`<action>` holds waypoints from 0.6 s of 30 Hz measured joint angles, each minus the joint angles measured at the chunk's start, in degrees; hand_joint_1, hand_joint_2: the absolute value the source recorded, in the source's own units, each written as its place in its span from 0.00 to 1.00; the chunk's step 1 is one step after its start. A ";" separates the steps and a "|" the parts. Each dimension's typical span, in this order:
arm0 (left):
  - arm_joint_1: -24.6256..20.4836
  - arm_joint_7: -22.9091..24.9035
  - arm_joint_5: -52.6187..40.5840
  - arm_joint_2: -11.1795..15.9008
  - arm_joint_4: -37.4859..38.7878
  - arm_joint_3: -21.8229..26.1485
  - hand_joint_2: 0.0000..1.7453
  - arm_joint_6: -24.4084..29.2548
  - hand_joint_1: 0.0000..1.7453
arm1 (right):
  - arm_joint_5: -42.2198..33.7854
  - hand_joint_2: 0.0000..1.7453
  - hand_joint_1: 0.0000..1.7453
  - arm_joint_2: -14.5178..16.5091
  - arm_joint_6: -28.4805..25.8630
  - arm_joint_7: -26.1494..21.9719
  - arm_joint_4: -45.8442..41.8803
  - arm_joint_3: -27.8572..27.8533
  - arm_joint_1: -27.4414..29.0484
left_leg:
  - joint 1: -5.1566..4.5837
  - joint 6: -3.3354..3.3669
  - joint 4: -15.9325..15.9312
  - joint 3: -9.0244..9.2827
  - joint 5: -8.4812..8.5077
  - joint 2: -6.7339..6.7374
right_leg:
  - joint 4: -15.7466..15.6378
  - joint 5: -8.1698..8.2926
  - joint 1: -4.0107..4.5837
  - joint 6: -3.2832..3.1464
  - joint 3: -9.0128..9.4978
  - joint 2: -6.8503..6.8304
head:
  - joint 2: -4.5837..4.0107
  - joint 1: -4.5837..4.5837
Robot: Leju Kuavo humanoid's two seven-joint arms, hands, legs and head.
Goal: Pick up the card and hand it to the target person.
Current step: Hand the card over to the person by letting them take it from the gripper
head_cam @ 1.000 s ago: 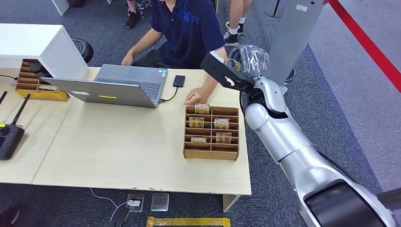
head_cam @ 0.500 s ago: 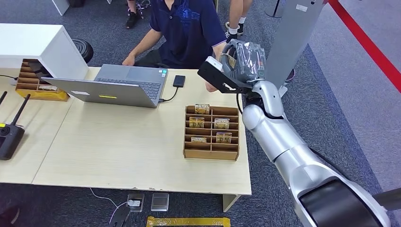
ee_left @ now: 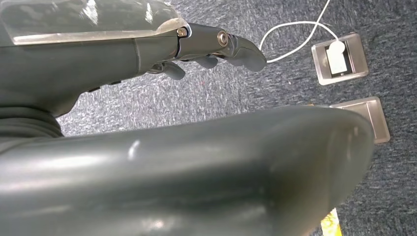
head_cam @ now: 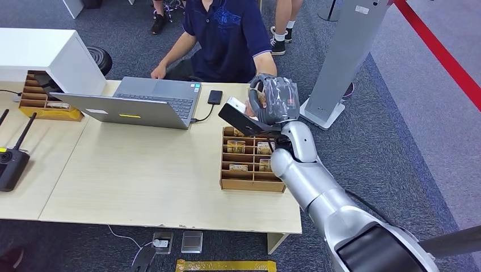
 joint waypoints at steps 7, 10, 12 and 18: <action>0.00 -0.02 0.00 0.00 0.00 0.00 0.00 0.09 0.00 | 3.35 1.00 0.52 0.54 -1.13 2.53 1.81 0.22 0.12 | 0.00 0.00 0.00 0.00 0.00 0.00 | 0.00 0.00 0.00 0.00 0.00 0.00 | -0.01 0.00; 0.00 -0.02 0.00 0.00 0.00 0.00 0.00 0.09 0.00 | 4.80 1.00 0.08 0.54 -0.98 3.68 2.35 0.28 0.14 | 0.00 0.00 0.00 0.00 0.00 0.00 | 0.00 0.00 0.00 0.00 0.00 0.00 | 0.00 0.00; 0.00 -0.02 0.00 0.00 0.00 0.00 0.00 0.08 0.00 | 5.56 1.00 0.00 0.53 -0.49 4.40 2.69 0.38 0.15 | 0.00 0.00 0.00 0.00 0.00 0.00 | 0.00 0.00 0.00 0.00 0.00 0.00 | 0.00 0.00; 0.01 0.00 0.00 0.00 0.00 0.00 0.00 0.07 0.00 | 5.70 0.00 0.00 0.54 1.60 5.57 3.39 0.99 0.37 | 0.00 0.00 0.00 0.00 0.00 0.00 | 0.00 0.00 0.00 0.00 0.00 0.00 | 0.00 0.01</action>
